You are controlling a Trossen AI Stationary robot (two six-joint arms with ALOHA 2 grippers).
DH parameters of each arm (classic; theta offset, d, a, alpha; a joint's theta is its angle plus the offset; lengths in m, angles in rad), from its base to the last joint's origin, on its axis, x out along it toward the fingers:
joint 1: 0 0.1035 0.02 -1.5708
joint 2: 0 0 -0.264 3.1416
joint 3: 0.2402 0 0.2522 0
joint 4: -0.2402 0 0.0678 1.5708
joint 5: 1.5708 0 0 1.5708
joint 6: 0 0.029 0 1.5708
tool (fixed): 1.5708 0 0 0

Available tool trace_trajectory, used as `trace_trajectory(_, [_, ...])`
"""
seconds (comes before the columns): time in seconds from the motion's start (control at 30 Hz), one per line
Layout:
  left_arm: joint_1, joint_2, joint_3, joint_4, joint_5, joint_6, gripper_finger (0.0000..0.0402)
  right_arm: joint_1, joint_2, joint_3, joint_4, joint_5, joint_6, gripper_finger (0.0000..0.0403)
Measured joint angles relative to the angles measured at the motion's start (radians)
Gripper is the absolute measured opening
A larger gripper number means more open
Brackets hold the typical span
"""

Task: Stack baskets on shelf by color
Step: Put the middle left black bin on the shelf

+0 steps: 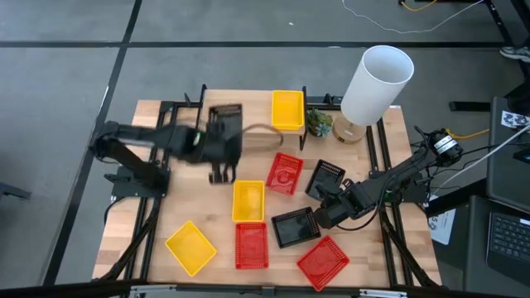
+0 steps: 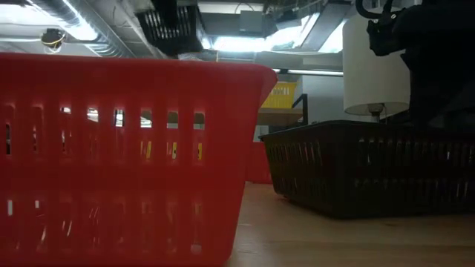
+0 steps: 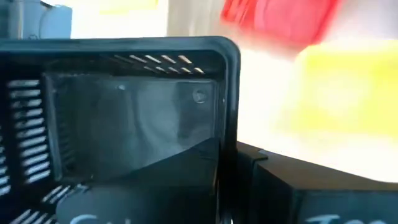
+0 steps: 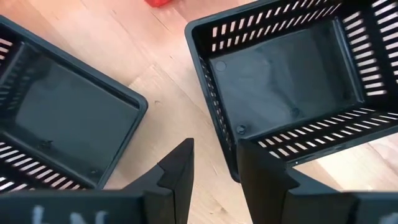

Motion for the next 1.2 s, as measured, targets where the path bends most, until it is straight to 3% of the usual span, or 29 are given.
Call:
trace_trajectory(0.23, [0.411,0.002,-0.119,-0.005,0.264,0.289,0.0,0.0,0.0,0.0,0.001,-0.001,0.0,0.0122])
trace_trajectory(0.4, [0.563,0.002,-0.153,0.026,0.383,0.427,0.0,0.0,0.0,0.0,0.0,-0.002,0.0,0.0122])
trace_trajectory(0.77, [0.656,0.012,-0.194,0.063,0.422,0.497,0.0005,0.0,0.0,0.0,0.011,-0.002,0.0,0.0122])
trace_trajectory(1.2, [0.657,0.012,-0.256,0.125,0.406,0.495,0.0076,0.0,0.0,0.0,0.03,-0.011,0.0,0.0122])
